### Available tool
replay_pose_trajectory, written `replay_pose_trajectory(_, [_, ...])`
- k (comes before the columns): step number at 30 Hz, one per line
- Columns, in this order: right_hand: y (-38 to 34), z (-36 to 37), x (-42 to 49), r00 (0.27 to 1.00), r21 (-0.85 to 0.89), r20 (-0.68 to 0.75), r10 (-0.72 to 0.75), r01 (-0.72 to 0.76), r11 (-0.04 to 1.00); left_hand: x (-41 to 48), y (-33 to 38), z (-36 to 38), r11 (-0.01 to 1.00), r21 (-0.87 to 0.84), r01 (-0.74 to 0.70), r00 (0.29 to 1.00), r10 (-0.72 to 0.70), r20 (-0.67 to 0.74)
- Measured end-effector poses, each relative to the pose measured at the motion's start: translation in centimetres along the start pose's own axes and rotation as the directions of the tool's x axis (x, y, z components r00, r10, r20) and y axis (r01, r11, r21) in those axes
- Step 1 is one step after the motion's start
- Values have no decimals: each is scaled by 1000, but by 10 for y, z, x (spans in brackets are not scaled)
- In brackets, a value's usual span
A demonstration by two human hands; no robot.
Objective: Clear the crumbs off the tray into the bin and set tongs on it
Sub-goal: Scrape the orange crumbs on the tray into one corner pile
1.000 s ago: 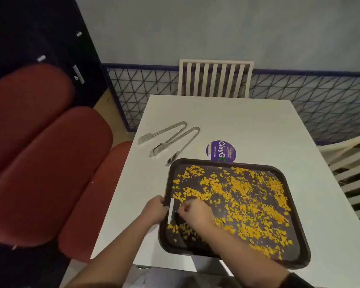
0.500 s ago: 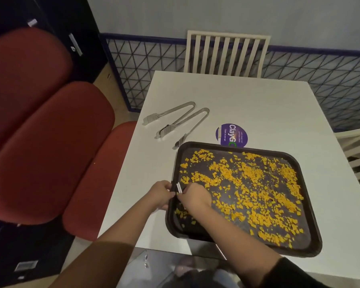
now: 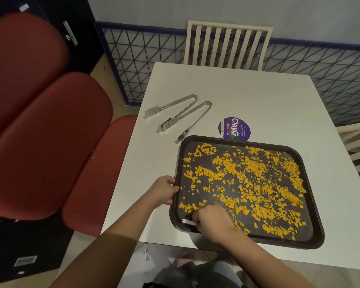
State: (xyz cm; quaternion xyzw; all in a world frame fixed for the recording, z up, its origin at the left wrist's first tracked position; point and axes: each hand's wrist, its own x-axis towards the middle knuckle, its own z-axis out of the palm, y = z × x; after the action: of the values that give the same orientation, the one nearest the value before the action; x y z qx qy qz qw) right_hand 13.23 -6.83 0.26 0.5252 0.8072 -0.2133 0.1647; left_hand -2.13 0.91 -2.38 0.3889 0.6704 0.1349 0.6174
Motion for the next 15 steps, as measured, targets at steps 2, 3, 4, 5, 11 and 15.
replay_pose_trajectory(2, [-1,2,3,999,-6,-36,-26,26,1000,-2,0,0,1000,7,0,1000,0,0])
replay_pose_trajectory(3, [-2,2,5,998,-8,-62,-31,31,999,-2,1,-1,1000,8,2,1000,-2,-1])
replay_pose_trajectory(4, [-3,3,9,996,-18,-83,-29,27,999,-2,1,-1,1000,5,3,1000,-3,-1])
replay_pose_trajectory(5, [-4,3,12,994,-40,-104,-24,20,999,-2,1,-1,1000,-2,4,1000,-4,2])
replay_pose_trajectory(11, [5,-19,37,973,-107,-195,123,-146,984,-1,0,-1,1000,2,9,1000,-9,4])
replay_pose_trajectory(15, [30,-32,44,945,-35,-217,246,-259,965,4,-3,0,1000,-12,24,1000,-24,9])
